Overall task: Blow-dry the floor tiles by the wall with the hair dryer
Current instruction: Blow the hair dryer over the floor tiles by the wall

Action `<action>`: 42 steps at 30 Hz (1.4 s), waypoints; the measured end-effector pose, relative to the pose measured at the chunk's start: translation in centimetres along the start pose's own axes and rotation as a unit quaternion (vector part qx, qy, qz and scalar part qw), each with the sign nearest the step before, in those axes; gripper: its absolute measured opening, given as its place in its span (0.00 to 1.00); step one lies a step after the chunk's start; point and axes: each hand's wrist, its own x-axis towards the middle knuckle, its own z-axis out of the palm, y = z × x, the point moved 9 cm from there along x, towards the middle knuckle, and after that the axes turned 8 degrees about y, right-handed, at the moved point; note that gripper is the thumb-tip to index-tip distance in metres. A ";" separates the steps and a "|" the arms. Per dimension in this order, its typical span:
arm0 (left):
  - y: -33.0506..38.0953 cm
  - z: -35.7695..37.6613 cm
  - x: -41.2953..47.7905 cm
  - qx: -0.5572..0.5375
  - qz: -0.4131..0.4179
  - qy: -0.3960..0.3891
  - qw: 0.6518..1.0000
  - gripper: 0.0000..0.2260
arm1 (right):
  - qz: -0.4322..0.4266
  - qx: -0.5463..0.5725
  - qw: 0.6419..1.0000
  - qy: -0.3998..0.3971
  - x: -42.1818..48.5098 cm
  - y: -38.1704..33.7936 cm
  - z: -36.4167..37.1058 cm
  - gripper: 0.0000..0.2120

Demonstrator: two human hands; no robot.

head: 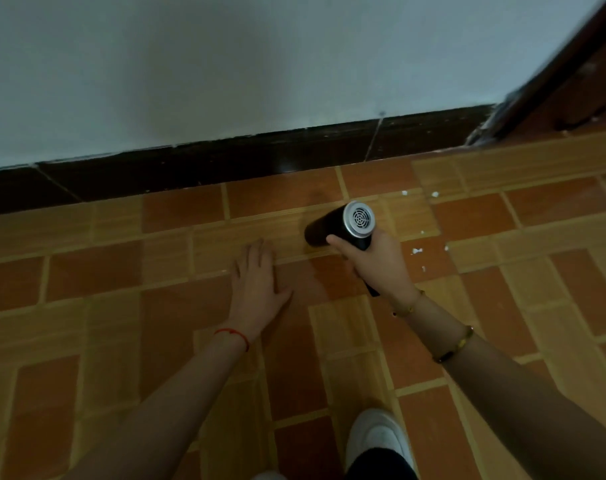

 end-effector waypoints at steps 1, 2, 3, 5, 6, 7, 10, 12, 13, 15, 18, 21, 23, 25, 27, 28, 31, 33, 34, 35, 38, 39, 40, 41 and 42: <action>1.5 0.4 0.3 -0.001 0.025 -0.007 1.000 0.41 | 0.011 -0.001 1.000 0.018 -0.2 1.0 -1.2 0.23; 3.1 0.9 0.6 -0.009 0.053 -0.015 0.998 0.41 | 0.019 -0.007 0.999 0.035 -0.4 2.0 -2.4 0.24; 4.6 1.4 0.8 -0.017 0.082 -0.026 0.996 0.40 | 0.026 -0.019 0.998 0.052 -0.6 2.9 -3.6 0.25; 7.3 2.3 1.1 -0.025 0.127 -0.044 0.991 0.41 | 0.040 -0.045 0.995 0.079 -1.2 4.4 -6.0 0.25; 8.4 2.8 1.2 -0.022 0.145 -0.052 0.988 0.41 | 0.046 -0.048 0.994 0.087 -1.5 5.0 -7.0 0.23; 9.4 3.3 1.3 -0.017 0.161 -0.061 0.985 0.41 | 0.051 -0.047 0.993 0.092 -1.8 5.6 -8.0 0.20; 12.0 5.0 1.6 0.008 0.200 -0.085 0.976 0.42 | 0.066 -0.056 0.991 0.107 -2.6 7.2 -10.7 0.16; 13.3 5.8 1.8 0.028 0.221 -0.085 0.971 0.42 | 0.077 -0.071 0.987 0.123 -2.9 8.3 -12.3 0.20; 13.9 6.1 1.9 0.032 0.229 -0.084 0.969 0.41 | 0.083 -0.071 0.985 0.130 -3.0 8.7 -12.9 0.22; 14.7 6.8 2.0 0.032 0.232 -0.091 0.968 0.41 | 0.094 -0.069 0.983 0.142 -3.1 9.4 -13.9 0.22; 15.6 7.7 2.1 0.028 0.227 -0.105 0.968 0.41 | 0.107 -0.064 0.979 0.162 -3.1 10.0 -15.0 0.19; 16.2 8.4 2.1 0.026 0.226 -0.109 0.968 0.41 | 0.105 -0.064 0.981 0.149 -3.1 10.3 -14.9 0.18; 16.5 8.7 2.1 0.028 0.224 -0.109 0.968 0.41 | 0.103 -0.074 0.982 0.137 -2.9 10.6 -14.8 0.21; 16.6 8.8 2.3 0.026 0.217 -0.107 0.970 0.41 | 0.104 -0.092 0.981 0.134 -2.7 11.1 -15.1 0.26; 16.6 9.0 2.6 0.031 0.207 -0.111 0.971 0.42 | 0.108 -0.105 0.979 0.140 -2.3 11.5 -15.6 0.34; 16.5 9.1 2.7 0.035 0.200 -0.118 0.972 0.43 | 0.113 -0.103 0.977 0.146 -2.1 11.6 -15.9 0.37; 16.5 9.5 2.8 0.047 0.184 -0.134 0.973 0.43 | 0.124 -0.092 0.976 0.152 -1.4 11.6 -16.4 0.31; 16.4 9.6 2.9 0.056 0.184 -0.134 0.972 0.44 | 0.115 -0.083 0.982 0.122 -1.1 11.3 -15.9 0.25; 16.4 9.6 2.9 0.061 0.186 -0.132 0.972 0.43 | 0.112 -0.078 0.985 0.109 -1.1 11.1 -15.6 0.23; 16.3 9.5 2.9 0.066 0.188 -0.131 0.971 0.43 | 0.110 -0.078 0.985 0.105 -1.1 11.0 -15.3 0.23; 16.3 9.5 2.8 0.076 0.192 -0.130 0.970 0.43 | 0.108 -0.105 0.980 0.127 -1.6 11.0 -15.6 0.26; 16.3 9.5 2.8 0.077 0.191 -0.131 0.970 0.43 | 0.110 -0.113 0.979 0.127 -1.9 11.1 -15.7 0.26; 16.2 9.5 2.7 0.077 0.190 -0.132 0.970 0.43 | 0.113 -0.117 0.980 0.119 -2.2 11.2 -15.8 0.26; 16.2 9.5 2.7 0.076 0.189 -0.132 0.970 0.43 | 0.115 -0.120 0.980 0.105 -2.5 11.3 -15.7 0.26; 16.1 9.5 2.7 0.075 0.188 -0.133 0.970 0.42 | 0.114 -0.126 0.981 0.093 -3.0 11.3 -15.5 0.27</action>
